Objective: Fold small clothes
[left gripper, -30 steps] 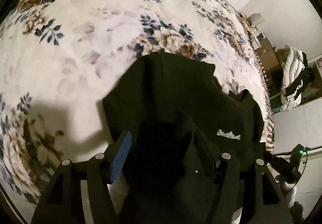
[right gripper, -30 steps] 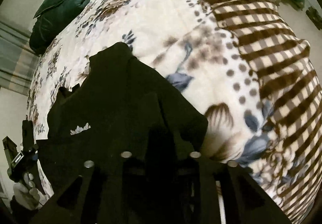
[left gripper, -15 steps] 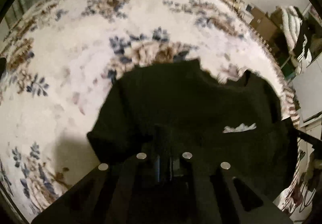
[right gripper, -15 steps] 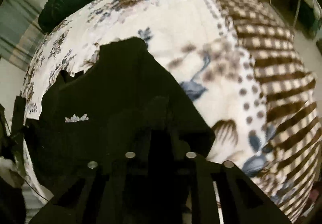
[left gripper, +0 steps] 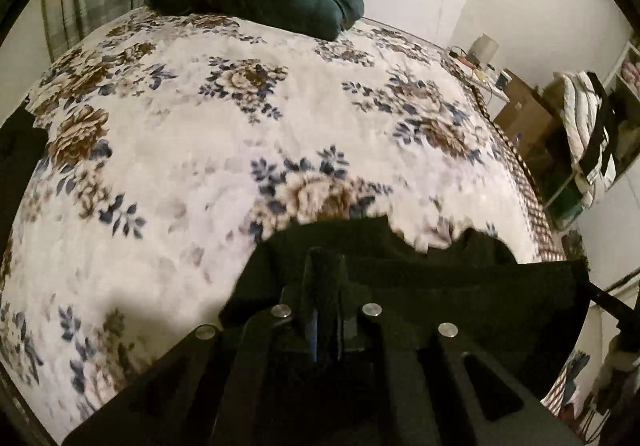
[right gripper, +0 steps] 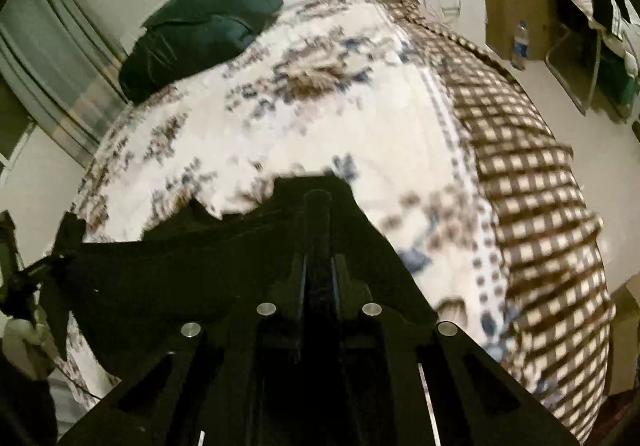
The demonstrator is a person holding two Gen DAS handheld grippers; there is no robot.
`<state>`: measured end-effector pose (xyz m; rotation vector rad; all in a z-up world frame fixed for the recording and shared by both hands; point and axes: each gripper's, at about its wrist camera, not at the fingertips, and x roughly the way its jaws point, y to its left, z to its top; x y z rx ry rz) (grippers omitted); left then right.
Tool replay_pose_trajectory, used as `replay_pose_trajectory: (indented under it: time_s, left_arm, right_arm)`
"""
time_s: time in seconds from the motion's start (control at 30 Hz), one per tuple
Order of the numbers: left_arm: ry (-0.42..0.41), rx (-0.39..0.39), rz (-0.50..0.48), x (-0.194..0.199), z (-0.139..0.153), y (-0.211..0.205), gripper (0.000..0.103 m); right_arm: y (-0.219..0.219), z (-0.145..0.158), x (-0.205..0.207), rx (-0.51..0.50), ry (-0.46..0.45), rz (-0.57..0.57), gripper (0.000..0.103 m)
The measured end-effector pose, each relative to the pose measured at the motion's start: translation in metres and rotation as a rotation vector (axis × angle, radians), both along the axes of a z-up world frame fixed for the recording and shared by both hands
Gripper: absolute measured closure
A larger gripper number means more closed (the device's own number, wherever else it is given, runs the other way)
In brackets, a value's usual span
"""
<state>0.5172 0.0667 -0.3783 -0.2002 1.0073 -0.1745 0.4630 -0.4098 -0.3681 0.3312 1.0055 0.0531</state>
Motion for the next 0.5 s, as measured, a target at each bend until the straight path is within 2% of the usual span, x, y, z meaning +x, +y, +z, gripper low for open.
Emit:
replay_pose_trajectory:
  time_s: [0.17,0.37,0.5]
  left_arm:
    - [0.060,0.008,-0.016,0.056,-0.024,-0.009,0.099]
    - [0.175,0.070,-0.055,0.112,-0.076,-0.023,0.099]
    - [0.206,0.053,-0.041,0.128,-0.098,-0.018,0.099]
  right_arm:
    - [-0.002,-0.006,0.047,-0.017,0.009,-0.015,0.091]
    - [-0.007,-0.061,0.103,-0.088,0.102,-0.019,0.092]
    - [-0.017,-0.087,0.119,-0.077,0.141,-0.055,0.092]
